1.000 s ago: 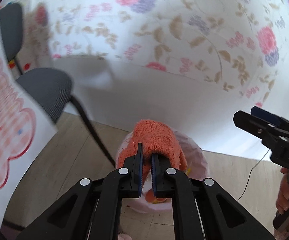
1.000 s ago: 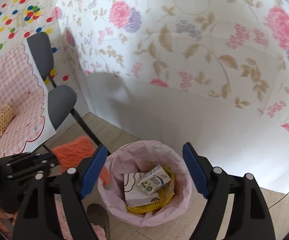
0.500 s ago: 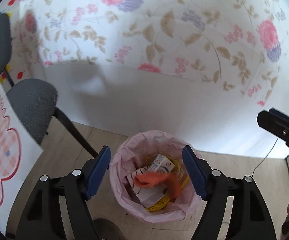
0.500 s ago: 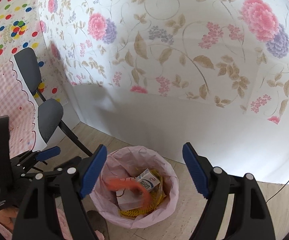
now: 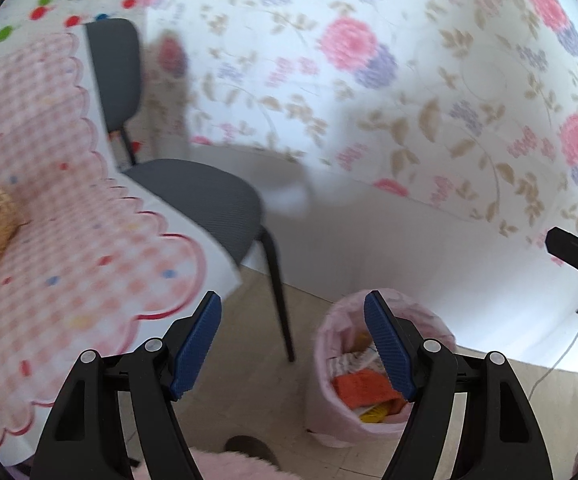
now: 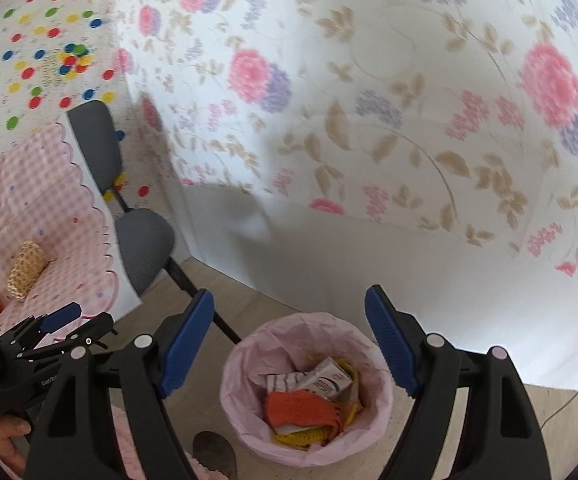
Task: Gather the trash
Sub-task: 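Move both tools back over the chair seat, then grasp the woven bamboo cylinder with the right tool, then grasp the brown triangular piece with the left tool while the right holds the cylinder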
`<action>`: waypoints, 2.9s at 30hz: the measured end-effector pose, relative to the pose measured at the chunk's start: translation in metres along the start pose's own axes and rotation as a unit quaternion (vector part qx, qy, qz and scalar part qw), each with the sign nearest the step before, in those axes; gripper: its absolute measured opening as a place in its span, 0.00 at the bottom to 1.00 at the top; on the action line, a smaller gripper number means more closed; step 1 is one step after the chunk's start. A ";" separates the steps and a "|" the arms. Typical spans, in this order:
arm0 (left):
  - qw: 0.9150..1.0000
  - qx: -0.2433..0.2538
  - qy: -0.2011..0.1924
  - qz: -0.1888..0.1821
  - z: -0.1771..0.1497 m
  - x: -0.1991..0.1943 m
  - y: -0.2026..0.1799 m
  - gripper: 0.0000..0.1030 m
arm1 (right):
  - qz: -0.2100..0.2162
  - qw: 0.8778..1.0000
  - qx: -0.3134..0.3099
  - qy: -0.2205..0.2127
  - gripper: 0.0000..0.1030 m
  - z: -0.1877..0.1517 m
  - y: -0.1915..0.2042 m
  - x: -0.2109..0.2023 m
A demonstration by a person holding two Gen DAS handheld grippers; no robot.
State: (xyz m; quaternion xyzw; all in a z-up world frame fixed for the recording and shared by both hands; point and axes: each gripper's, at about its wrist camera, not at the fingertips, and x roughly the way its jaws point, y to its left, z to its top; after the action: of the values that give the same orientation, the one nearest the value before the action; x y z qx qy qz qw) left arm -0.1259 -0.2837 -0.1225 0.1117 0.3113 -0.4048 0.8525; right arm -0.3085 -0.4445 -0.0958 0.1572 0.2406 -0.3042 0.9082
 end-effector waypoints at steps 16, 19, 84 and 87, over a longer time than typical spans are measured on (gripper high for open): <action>0.985 -0.086 -0.031 0.148 -0.029 -0.094 0.130 0.72 | 0.114 0.986 -0.116 0.031 0.46 0.004 0.152 0.024; 0.976 -0.110 -0.038 0.182 -0.037 -0.117 0.165 0.72 | 0.138 0.980 -0.137 0.030 0.46 0.009 0.187 0.025; 0.934 -0.208 0.031 0.288 -0.043 -0.108 0.419 0.83 | 0.244 0.929 -0.225 0.161 0.73 0.005 0.552 0.198; 0.943 -0.197 0.031 0.268 -0.035 -0.093 0.411 0.83 | 0.241 0.933 -0.230 0.135 0.73 0.020 0.523 0.187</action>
State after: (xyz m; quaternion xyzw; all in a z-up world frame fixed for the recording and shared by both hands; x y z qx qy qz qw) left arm 0.1263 0.0554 -0.1170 0.0330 0.3701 -0.0885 0.9242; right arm 0.1577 -0.1423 -0.1059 0.0367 0.3797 0.0114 0.9243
